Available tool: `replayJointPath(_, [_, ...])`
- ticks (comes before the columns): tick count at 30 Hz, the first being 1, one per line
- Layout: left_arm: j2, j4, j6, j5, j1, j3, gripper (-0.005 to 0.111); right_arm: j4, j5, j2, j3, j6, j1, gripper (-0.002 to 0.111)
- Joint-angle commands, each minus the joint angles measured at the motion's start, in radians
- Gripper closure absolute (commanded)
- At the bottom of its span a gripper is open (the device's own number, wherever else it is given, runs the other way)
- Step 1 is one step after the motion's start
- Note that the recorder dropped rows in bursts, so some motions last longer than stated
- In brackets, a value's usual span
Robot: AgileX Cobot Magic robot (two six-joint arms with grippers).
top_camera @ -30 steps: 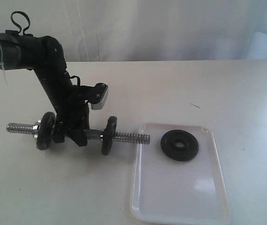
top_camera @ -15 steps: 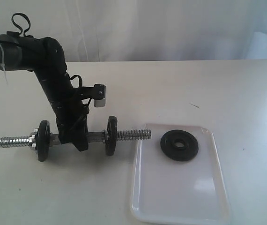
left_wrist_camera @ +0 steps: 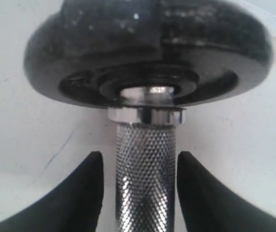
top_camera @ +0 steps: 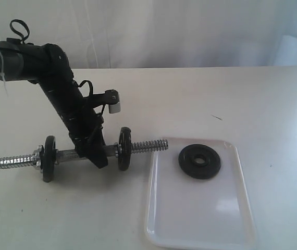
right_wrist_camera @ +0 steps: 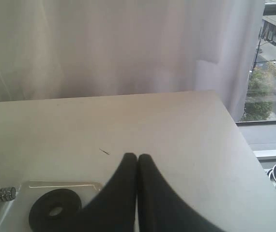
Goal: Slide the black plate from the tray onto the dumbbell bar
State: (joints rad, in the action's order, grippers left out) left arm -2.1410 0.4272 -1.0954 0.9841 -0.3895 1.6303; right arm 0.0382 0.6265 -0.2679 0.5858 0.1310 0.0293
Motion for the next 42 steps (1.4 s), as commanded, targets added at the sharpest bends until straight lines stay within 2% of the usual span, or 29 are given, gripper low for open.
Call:
replayJointPath(1, [0.0,0.027,0.004,-0.034,-0.015,-0.005,0.055,0.006,0.002,-0.004,0.005,0.002,0.002,0.108])
replayJointPath(7, [0.0,0.023,0.004,-0.078,-0.041,-0.005,0.055,0.006,0.004,-0.004,0.005,0.002,0.002,0.108])
replayJointPath(13, [-0.004,0.005,0.004,-0.076,-0.041,-0.005,0.073,0.006,0.004,-0.004,0.005,0.002,0.002,0.108])
replayJointPath(20, [-0.023,0.01,0.002,-0.099,-0.041,-0.027,0.077,0.006,0.004,-0.004,0.005,0.002,0.002,0.108])
replayJointPath(23, [-0.023,0.01,0.002,-0.097,-0.041,-0.029,0.09,0.006,0.002,-0.004,0.005,0.002,0.002,0.108])
replayJointPath(25, [-0.023,0.01,-0.003,-0.095,-0.041,-0.029,0.105,0.006,0.002,-0.004,0.005,0.002,0.002,0.108])
replayJointPath(27, [-0.023,0.007,-0.007,-0.09,-0.041,-0.029,0.107,0.006,0.002,-0.004,0.005,0.002,0.002,0.108])
replayJointPath(33, [-0.023,0.003,-0.008,-0.045,-0.041,-0.029,0.106,0.006,0.005,-0.004,0.005,0.002,0.002,0.108])
replayJointPath(34, [-0.023,0.003,0.003,-0.039,-0.041,-0.029,0.104,0.006,0.005,-0.004,0.005,0.002,0.002,0.108])
replayJointPath(40, [-0.023,0.003,0.029,-0.05,-0.041,-0.029,0.067,0.006,0.005,-0.004,0.005,0.002,0.002,0.108])
replayJointPath(42, [-0.023,-0.003,0.029,-0.043,-0.041,-0.029,0.06,0.006,0.005,-0.004,0.005,0.002,0.002,0.108])
